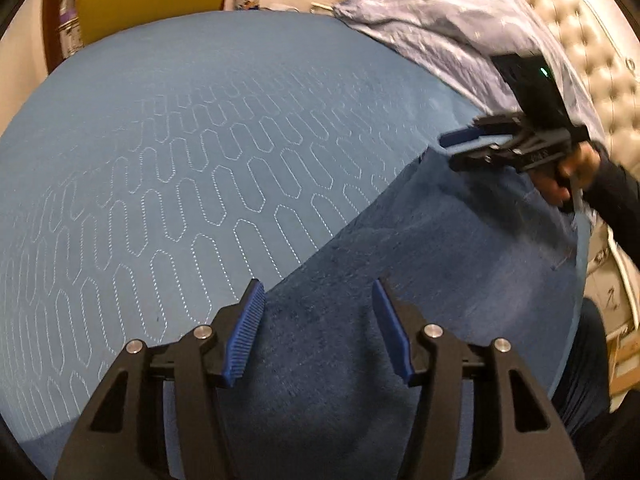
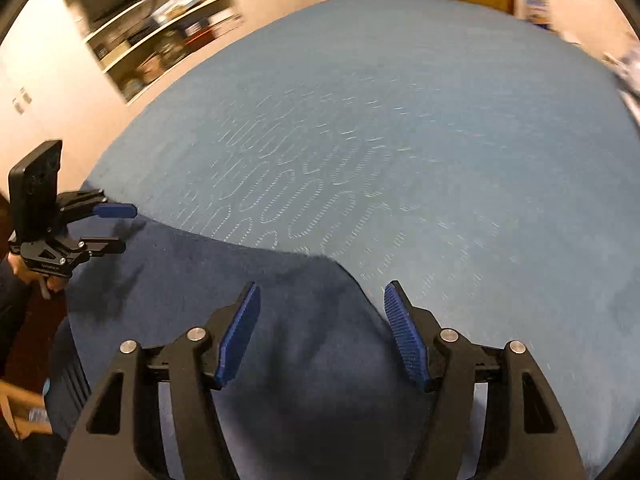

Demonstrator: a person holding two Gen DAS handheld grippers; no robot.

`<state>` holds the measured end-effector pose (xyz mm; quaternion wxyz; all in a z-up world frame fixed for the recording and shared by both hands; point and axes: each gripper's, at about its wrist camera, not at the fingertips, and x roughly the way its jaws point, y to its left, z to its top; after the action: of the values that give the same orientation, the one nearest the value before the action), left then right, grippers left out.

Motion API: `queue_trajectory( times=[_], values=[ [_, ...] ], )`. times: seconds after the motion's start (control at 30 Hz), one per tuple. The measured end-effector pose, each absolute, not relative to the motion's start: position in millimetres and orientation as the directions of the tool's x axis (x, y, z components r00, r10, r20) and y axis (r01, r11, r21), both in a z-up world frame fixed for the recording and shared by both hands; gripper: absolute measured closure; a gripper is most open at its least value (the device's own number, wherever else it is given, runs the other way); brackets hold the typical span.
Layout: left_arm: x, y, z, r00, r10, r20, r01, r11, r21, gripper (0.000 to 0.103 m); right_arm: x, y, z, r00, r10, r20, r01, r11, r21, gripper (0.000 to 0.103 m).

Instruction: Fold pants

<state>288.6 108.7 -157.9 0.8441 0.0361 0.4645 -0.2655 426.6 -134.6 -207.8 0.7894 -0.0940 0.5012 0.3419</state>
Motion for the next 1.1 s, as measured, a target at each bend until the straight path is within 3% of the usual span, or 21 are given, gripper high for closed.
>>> queue_trajectory(
  times=[0.07, 0.13, 0.17, 0.3, 0.47, 0.5, 0.53, 0.6, 0.67, 0.73, 0.83, 0.93, 1.0, 1.1],
  values=[
    [295.1, 104.3, -160.8, 0.414, -0.422, -0.807, 0.497, 0.847, -0.187, 0.047, 424.1, -128.3, -217.7, 0.233, 0.447, -0.864, -0.646, 0.735, 0.207, 0.037],
    [300.9, 101.5, -162.8, 0.414, -0.419, -0.808, 0.501, 0.846, -0.182, 0.047, 429.3, -127.1, -225.7, 0.225, 0.43, -0.874, -0.642, 0.74, 0.199, 0.076],
    [302.7, 100.6, -163.6, 0.419, -0.412, -0.809, 0.499, 0.849, -0.174, 0.047, 432.8, -128.7, -227.1, 0.241, 0.419, -0.875, -0.627, 0.756, 0.189, 0.09],
    [301.3, 93.9, -156.8, 0.46, -0.417, -0.784, 0.491, 0.855, -0.167, 0.047, 434.5, -131.1, -230.5, 0.293, 0.417, -0.861, -0.586, 0.79, 0.183, 0.095],
    [289.3, 77.3, -154.9, 0.524, -0.368, -0.768, 0.474, 0.875, -0.095, 0.047, 429.0, -142.6, -233.7, 0.352, 0.431, -0.831, -0.488, 0.842, 0.23, 0.094],
    [286.3, 72.8, -155.6, 0.537, -0.351, -0.767, 0.469, 0.88, -0.075, 0.047, 427.1, -143.8, -232.5, 0.373, 0.422, -0.826, -0.473, 0.853, 0.222, 0.09],
    [281.9, 67.5, -156.2, 0.563, -0.324, -0.76, 0.453, 0.891, -0.045, 0.047, 427.7, -151.3, -232.5, 0.388, 0.418, -0.822, -0.458, 0.861, 0.222, 0.085],
    [270.7, 60.0, -154.5, 0.616, -0.29, -0.733, 0.429, 0.903, 0.003, 0.043, 426.3, -168.6, -219.7, 0.444, 0.401, -0.801, -0.4, 0.889, 0.223, 0.059],
    [258.6, 51.7, -150.2, 0.637, -0.283, -0.717, 0.4, 0.916, -0.007, 0.04, 418.2, -195.1, -200.3, 0.522, 0.395, -0.756, -0.324, 0.912, 0.253, 0.054],
    [252.1, 44.2, -147.3, 0.659, -0.252, -0.709, 0.362, 0.932, 0.005, 0.04, 401.4, -225.1, -180.3, 0.604, 0.317, -0.731, -0.227, 0.948, 0.224, 0.041],
    [247.8, 22.2, -140.7, 0.636, -0.27, -0.723, 0.359, 0.933, -0.033, 0.043, 378.6, -248.8, -170.1, 0.655, 0.23, -0.72, -0.154, 0.973, 0.171, 0.04],
    [252.9, -23.5, -134.6, 0.595, -0.336, -0.73, 0.435, 0.899, -0.059, 0.061, 342.0, -263.2, -173.7, 0.632, 0.199, -0.749, -0.153, 0.98, 0.131, 0.04],
    [258.9, -54.5, -135.7, 0.565, -0.371, -0.737, 0.488, 0.87, -0.065, 0.07, 323.4, -265.2, -182.7, 0.631, 0.1, -0.769, -0.149, 0.989, 0.006, 0.04],
    [284.7, -107.1, -141.5, 0.494, -0.423, -0.76, 0.542, 0.833, -0.111, 0.071, 316.6, -272.2, -202.6, 0.606, 0.001, -0.796, -0.074, 0.996, -0.055, 0.042]
  ],
)
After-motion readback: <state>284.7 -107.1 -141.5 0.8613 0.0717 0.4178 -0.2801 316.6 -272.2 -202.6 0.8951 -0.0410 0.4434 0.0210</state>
